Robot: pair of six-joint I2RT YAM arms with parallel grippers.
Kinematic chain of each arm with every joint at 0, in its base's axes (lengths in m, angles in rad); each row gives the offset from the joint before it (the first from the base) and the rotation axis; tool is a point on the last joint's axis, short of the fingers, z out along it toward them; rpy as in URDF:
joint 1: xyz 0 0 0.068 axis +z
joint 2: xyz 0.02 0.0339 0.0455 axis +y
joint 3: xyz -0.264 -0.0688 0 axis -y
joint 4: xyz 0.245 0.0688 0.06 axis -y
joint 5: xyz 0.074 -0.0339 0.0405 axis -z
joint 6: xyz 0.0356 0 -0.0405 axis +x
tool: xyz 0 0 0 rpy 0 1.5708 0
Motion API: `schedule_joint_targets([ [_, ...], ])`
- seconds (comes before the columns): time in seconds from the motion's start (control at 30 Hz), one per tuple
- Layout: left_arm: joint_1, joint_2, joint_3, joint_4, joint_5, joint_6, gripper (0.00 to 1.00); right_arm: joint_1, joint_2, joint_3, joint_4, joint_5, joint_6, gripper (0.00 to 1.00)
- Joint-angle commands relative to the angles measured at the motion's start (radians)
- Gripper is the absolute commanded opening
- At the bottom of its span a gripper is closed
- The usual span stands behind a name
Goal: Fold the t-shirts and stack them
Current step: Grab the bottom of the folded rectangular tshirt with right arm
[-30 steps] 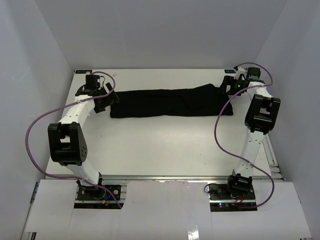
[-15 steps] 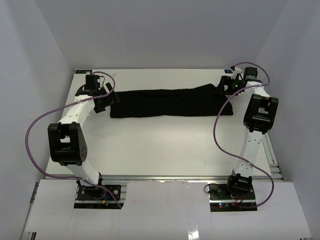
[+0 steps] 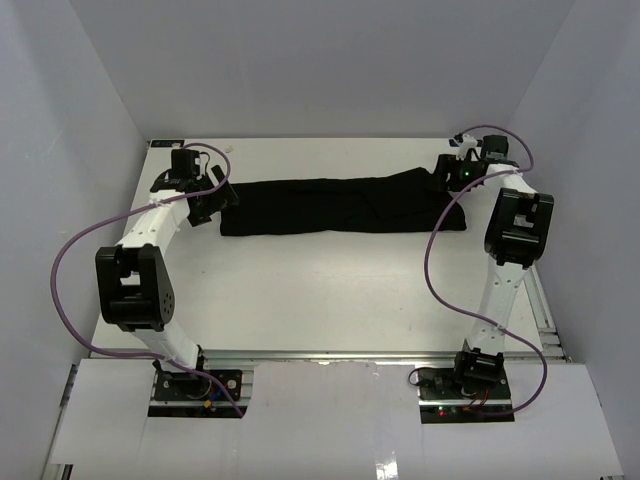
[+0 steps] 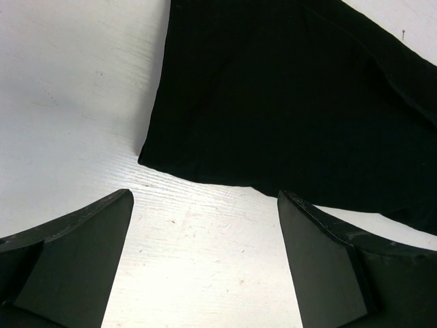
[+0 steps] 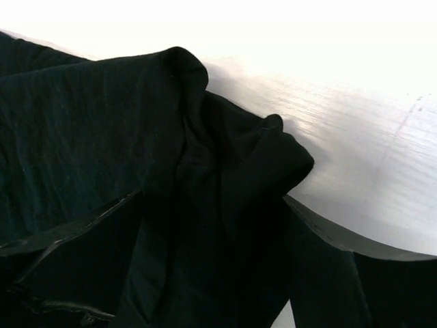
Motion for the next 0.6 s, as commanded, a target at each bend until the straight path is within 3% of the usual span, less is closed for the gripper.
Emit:
schedule_joint_targets([
  [0.0, 0.001, -0.063, 0.006, -0.002, 0.003, 0.004, 0.98, 0.025, 0.011, -0.043, -0.101, 0.007, 0.01, 0.82],
  [0.57, 0.001, -0.112, 0.007, -0.013, 0.007, 0.013, 0.98, 0.013, -0.016, 0.029, -0.121, -0.154, 0.041, 0.11],
])
